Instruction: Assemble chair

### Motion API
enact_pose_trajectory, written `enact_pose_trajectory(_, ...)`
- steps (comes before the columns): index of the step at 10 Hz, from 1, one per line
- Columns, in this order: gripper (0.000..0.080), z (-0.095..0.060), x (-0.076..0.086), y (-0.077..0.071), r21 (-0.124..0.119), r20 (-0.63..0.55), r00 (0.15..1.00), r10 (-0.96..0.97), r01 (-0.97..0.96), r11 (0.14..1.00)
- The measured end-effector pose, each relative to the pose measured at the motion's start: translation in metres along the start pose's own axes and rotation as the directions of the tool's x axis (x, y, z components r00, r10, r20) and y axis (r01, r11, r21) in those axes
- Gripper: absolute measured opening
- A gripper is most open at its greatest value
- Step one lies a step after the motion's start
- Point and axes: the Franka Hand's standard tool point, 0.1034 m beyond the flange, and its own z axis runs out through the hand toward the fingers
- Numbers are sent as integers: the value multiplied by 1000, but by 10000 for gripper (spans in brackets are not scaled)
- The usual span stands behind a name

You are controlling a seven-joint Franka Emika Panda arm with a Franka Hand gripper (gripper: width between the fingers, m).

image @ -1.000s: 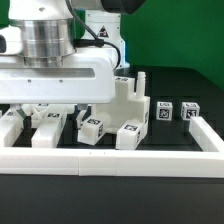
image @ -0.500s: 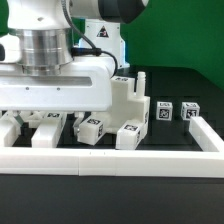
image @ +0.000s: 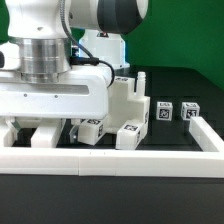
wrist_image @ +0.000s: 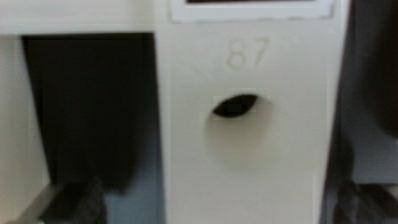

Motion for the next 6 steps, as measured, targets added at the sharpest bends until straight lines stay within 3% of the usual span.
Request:
enact_pose_trajectory(1,549,0,1,-2,-1,-2,1000,-3,3,1000)
enact_pose_trajectory(2,549,0,0,-2,-1,-2,1000,-2,2,1000)
enact_pose_trajectory(3,349,0,1,-2,-1,-2,1000,-3,3,1000)
enact_pose_trajectory(4,283,0,1,-2,-1,-2,1000,-3,3,1000)
enact_pose_trajectory(6,284,0,1,-1,-1,-2,1000,-2,2,1000)
